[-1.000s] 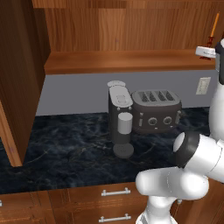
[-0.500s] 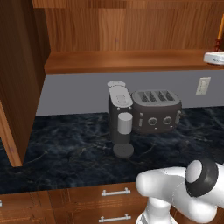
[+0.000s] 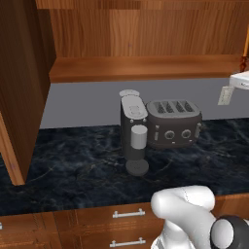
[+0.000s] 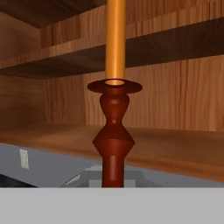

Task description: Get the candle and the wine from the cabinet and move them to the dining counter.

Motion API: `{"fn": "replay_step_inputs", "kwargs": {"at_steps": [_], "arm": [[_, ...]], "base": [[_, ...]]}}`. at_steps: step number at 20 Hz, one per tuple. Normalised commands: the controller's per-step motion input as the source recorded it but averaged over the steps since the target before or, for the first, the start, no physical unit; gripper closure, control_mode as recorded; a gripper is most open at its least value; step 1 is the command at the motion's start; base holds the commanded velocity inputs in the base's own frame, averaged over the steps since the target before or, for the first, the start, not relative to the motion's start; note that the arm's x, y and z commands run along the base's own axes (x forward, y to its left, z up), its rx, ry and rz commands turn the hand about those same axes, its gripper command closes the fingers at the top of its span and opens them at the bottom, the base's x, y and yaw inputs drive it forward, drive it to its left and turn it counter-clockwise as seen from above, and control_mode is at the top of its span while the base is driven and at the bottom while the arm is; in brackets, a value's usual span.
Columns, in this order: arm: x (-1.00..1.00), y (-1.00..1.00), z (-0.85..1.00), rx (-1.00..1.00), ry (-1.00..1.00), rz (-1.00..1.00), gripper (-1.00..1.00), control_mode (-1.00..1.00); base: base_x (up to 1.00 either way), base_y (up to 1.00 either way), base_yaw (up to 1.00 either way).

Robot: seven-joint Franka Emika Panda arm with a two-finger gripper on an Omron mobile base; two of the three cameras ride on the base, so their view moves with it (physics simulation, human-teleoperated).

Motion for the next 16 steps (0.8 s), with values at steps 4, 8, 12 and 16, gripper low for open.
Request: {"fn": "replay_step_inputs", "kwargs": {"at_steps": [4, 8, 12, 16], "arm": [[-0.43, 0.46, -0.29, 0.0, -0.01, 0.0, 1.0, -1.0], [-0.15, 0.45, -0.32, 0.01, 0.1, 0.0, 1.0, -1.0], [-0.27, 0.47, -0.26, 0.0, 0.0, 0.02, 1.0, -1.0], [-0.28, 0.34, -0.13, 0.03, 0.0, 0.06, 1.0, -1.0]], "base": [[0.0, 0.0, 0.0], [0.0, 0.0, 0.0], [0.0, 0.0, 0.0], [0.0, 0.0, 0.0]]}}
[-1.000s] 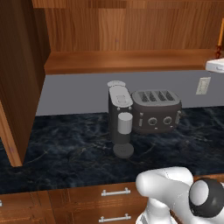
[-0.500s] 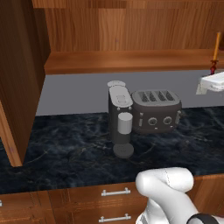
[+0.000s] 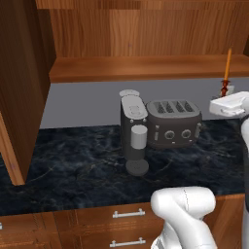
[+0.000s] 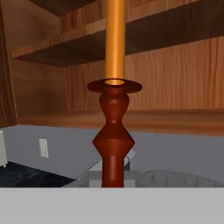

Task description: Get the candle and the wine from the cabinet and move them to the dining counter.

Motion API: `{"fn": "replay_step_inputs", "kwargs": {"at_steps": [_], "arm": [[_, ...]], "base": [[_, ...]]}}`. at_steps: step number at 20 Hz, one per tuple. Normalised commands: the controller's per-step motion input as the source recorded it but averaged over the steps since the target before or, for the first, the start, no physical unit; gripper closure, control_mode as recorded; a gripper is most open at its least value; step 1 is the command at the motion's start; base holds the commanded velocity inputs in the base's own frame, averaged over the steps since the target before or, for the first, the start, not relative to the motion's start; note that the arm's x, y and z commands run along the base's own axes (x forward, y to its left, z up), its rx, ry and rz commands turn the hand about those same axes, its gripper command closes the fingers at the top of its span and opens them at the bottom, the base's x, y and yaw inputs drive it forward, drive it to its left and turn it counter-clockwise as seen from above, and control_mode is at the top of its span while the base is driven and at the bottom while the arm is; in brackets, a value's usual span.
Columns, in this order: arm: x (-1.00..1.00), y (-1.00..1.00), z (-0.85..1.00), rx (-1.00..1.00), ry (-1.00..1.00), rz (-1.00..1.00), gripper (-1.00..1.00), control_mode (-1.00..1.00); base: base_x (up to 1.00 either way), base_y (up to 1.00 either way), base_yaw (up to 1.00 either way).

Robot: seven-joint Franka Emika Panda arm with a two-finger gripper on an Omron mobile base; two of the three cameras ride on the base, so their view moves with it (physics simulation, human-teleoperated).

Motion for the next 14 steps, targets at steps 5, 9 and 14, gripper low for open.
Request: {"fn": "replay_step_inputs", "kwargs": {"at_steps": [5, 9, 14], "arm": [[-0.31, 0.28, -0.13, 0.06, 0.0, 0.09, 1.0, -1.0], [-0.27, 0.27, -0.07, 0.01, 0.0, 0.08, 1.0, -1.0], [-0.27, 0.3, -0.08, 0.0, 0.0, 0.05, 1.0, -1.0]], "base": [[0.0, 0.0, 0.0], [0.0, 0.0, 0.0], [0.0, 0.0, 0.0]]}}
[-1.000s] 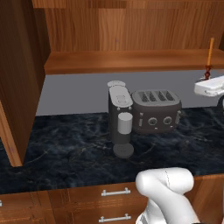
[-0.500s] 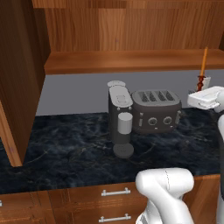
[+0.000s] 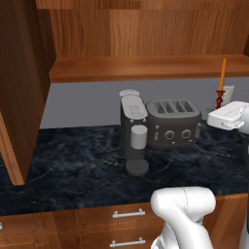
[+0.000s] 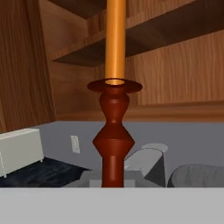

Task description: Get the candle and the wine from the cabinet and move them to the dining counter.

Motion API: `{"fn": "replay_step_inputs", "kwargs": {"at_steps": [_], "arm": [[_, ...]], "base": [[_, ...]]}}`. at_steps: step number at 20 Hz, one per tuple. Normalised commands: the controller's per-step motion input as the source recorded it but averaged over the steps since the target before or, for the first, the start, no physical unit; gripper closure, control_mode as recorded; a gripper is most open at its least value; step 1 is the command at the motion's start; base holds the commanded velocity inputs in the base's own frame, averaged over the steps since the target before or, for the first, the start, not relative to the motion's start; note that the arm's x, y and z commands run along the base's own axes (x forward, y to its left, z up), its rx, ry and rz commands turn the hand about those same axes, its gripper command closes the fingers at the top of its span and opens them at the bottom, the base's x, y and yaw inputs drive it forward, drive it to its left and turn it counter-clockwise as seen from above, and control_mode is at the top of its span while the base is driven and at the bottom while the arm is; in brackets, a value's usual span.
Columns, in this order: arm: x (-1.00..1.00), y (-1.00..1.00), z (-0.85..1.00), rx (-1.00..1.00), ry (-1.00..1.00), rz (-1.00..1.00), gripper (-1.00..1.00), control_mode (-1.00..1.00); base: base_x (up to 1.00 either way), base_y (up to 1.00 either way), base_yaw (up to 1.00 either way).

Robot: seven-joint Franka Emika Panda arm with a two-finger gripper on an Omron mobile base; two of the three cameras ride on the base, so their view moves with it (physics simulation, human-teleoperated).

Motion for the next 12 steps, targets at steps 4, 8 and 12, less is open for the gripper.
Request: {"fn": "replay_step_inputs", "kwargs": {"at_steps": [4, 8, 12], "arm": [[-0.23, 0.36, -0.13, 0.01, 0.0, 0.02, 1.0, -1.0], [-0.17, 0.29, -0.14, 0.03, 0.0, 0.0, 1.0, -1.0], [-0.01, 0.02, 0.0, 0.01, 0.0, 0.0, 1.0, -1.0]], "base": [[0.0, 0.0, 0.0], [0.0, 0.0, 0.0], [0.0, 0.0, 0.0]]}}
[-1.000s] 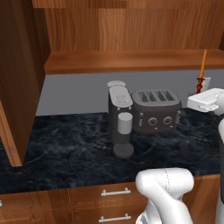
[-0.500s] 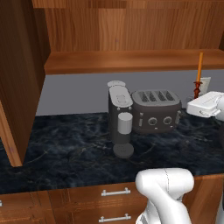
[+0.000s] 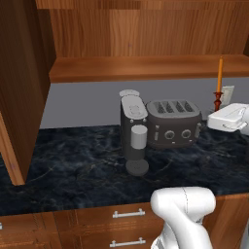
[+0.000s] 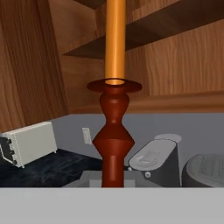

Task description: Get the candle and the wine from the cabinet and move them to the dining counter.

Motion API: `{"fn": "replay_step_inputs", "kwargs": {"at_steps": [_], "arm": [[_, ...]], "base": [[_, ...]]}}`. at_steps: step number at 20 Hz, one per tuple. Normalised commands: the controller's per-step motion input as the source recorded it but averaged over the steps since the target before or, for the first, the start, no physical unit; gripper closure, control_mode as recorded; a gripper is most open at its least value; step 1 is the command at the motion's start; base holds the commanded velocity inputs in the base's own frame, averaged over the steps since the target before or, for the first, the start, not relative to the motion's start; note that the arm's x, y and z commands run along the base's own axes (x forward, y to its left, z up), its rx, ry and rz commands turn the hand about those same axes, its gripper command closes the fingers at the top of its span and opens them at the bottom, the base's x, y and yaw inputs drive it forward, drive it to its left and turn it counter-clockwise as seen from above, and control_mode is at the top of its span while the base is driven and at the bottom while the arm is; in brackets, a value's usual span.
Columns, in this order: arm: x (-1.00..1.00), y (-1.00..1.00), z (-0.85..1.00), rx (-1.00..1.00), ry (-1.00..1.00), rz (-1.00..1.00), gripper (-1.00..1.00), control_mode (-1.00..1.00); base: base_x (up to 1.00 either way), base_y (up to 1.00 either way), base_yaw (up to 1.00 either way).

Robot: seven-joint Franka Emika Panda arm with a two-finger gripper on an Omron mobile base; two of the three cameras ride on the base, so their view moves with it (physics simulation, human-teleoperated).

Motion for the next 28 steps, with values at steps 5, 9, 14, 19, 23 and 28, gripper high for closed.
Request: {"fn": "replay_step_inputs", "kwargs": {"at_steps": [5, 9, 14, 19, 23, 28], "arm": [[0.0, 0.0, 0.0, 0.0, 0.0, 0.0, 1.0, -1.0], [0.0, 0.0, 0.0, 0.0, 0.0, 0.0, 1.0, -1.0], [0.0, 0.0, 0.0, 0.0, 0.0, 0.0, 1.0, -1.0], [0.0, 0.0, 0.0, 0.0, 0.0, 0.0, 1.0, 1.0], [0.0, 0.0, 0.0, 0.0, 0.0, 0.0, 1.0, 1.0], [0.0, 0.0, 0.0, 0.0, 0.0, 0.0, 1.0, 1.0]], "base": [[0.0, 0.0, 0.0], [0.0, 0.0, 0.0], [0.0, 0.0, 0.0], [0.0, 0.0, 0.0], [0.0, 0.0, 0.0], [-0.03, 0.0, 0.0]]}}
